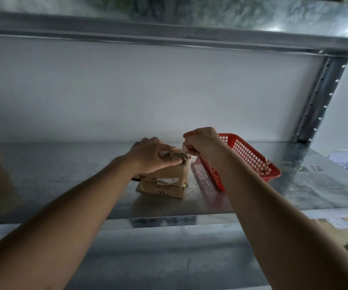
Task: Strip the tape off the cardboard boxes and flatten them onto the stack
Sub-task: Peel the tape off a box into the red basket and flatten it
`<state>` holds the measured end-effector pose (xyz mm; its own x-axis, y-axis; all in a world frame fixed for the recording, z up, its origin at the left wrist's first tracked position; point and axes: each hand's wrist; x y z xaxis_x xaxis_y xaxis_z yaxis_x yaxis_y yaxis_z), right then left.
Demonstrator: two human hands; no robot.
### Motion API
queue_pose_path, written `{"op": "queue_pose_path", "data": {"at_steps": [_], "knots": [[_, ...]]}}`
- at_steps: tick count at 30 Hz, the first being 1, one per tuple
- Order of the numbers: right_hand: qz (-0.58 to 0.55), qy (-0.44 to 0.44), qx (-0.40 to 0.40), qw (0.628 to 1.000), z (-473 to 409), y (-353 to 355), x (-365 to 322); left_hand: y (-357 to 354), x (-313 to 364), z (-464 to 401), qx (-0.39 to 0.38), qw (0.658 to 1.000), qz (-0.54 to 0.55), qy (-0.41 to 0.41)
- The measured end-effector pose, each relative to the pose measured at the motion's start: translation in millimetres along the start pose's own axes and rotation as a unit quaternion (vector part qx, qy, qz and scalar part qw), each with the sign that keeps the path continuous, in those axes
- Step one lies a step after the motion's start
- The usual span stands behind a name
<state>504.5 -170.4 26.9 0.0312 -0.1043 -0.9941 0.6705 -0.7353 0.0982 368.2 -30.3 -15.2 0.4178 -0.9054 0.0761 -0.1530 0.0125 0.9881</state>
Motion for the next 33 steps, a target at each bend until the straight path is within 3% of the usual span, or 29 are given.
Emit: {"op": "queue_pose_path", "data": {"at_steps": [6,9,14,17,19,25,27,31,33], "knots": [[0.025,0.069,0.001,0.997,1.1,-6.4,11.5,4.7,-17.3,5.4,-0.047,0.998,0.015,0.041],[0.040,0.093,-0.011,0.995,3.9,-19.5,12.1,4.7,-21.9,7.0,-0.024,0.999,-0.005,0.046],[0.204,0.140,-0.010,0.969,6.3,-38.7,15.9,-0.5,-21.3,9.3,-0.018,0.996,-0.042,0.081],[0.237,0.111,0.037,0.964,3.2,-43.4,29.7,11.0,-24.0,10.4,-0.031,0.993,0.083,0.083],[0.218,0.112,0.054,0.968,3.4,-42.9,37.0,14.0,-27.6,12.4,-0.015,0.988,0.139,0.061],[0.255,0.155,0.068,0.952,0.5,-41.7,36.4,10.5,-27.2,11.6,0.094,0.994,0.023,0.042],[0.269,0.171,0.061,0.946,0.3,-41.3,35.4,6.9,-27.5,2.6,0.083,0.995,0.043,0.038],[0.267,0.192,0.010,0.944,5.2,-36.1,38.4,-9.5,-36.2,-7.2,-0.019,0.984,0.176,0.016],[0.260,0.193,-0.029,0.946,11.7,-35.7,37.8,-18.0,-40.0,-9.0,-0.006,0.981,0.196,0.006]]}}
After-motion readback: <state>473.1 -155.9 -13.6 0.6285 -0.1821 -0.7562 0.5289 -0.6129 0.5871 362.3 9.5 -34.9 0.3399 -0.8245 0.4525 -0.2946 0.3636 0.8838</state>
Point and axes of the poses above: each hand's wrist, its own z-axis away from the middle knuckle, its own y-axis out of the back of the hand, x = y × z, and after that the axes turned 9 degrees about -z, right-handed
